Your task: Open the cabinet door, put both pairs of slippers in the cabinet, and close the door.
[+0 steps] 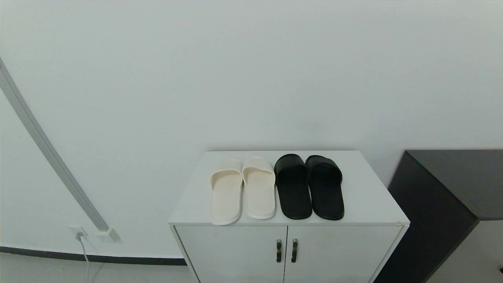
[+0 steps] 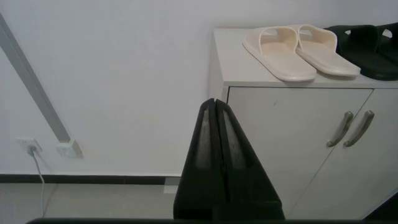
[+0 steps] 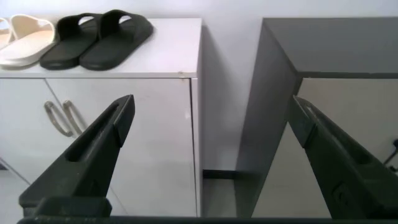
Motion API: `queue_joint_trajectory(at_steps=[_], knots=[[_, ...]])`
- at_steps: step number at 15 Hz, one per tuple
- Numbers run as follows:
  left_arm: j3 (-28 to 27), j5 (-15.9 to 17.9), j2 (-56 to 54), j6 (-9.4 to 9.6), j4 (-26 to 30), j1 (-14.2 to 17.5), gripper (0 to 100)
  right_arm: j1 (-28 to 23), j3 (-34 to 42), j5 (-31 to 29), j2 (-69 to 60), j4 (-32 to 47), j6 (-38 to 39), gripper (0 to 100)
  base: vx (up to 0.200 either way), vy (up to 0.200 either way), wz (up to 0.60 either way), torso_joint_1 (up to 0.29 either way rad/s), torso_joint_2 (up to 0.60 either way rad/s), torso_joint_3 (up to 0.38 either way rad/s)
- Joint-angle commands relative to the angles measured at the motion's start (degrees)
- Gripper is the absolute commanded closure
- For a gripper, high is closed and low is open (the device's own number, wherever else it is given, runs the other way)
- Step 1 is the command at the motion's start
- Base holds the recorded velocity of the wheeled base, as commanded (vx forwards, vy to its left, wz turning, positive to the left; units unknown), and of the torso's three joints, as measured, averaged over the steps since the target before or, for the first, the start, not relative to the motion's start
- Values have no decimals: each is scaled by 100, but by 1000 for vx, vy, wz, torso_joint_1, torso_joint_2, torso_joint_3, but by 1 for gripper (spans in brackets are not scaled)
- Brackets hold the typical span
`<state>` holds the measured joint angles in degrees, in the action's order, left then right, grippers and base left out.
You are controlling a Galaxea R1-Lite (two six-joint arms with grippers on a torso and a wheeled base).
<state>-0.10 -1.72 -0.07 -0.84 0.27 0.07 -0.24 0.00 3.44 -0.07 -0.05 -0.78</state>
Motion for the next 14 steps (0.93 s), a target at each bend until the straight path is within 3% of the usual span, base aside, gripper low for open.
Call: queue_joint_trajectory(at_steps=[1, 5, 6, 7, 9, 12, 14], knots=[[1, -4, 7, -13, 0, 1, 100, 7, 0, 61, 7, -4, -1, 0, 0, 0, 0, 0, 0, 0], [1, -13, 7, -21, 0, 1, 100, -11, -193, 34, 51, -83, -177, 0, 0, 0, 0, 0, 0, 0], [1, -4, 7, -21, 0, 1, 100, 77, -1503, 25, 631, -57, 421, 0, 0, 0, 0, 0, 0, 0], [1, -4, 7, -13, 0, 1, 100, 174, -2092, 104, 1124, 418, 851, 0, 0, 0, 0, 0, 0, 0], [1, -4, 7, -13, 0, 1, 100, 183, -1881, 614, 1844, 761, 122, 0, 0, 0, 0, 0, 0, 0], [1, 5, 7, -4, 8, 1, 100, 358, -1854, 975, 4121, -795, 122, 0, 0, 0, 0, 0, 0, 0], [1, 14, 7, -4, 8, 1, 100, 1176, -1960, 553, 5386, -1973, 359, 0, 0, 0, 0, 0, 0, 0]])
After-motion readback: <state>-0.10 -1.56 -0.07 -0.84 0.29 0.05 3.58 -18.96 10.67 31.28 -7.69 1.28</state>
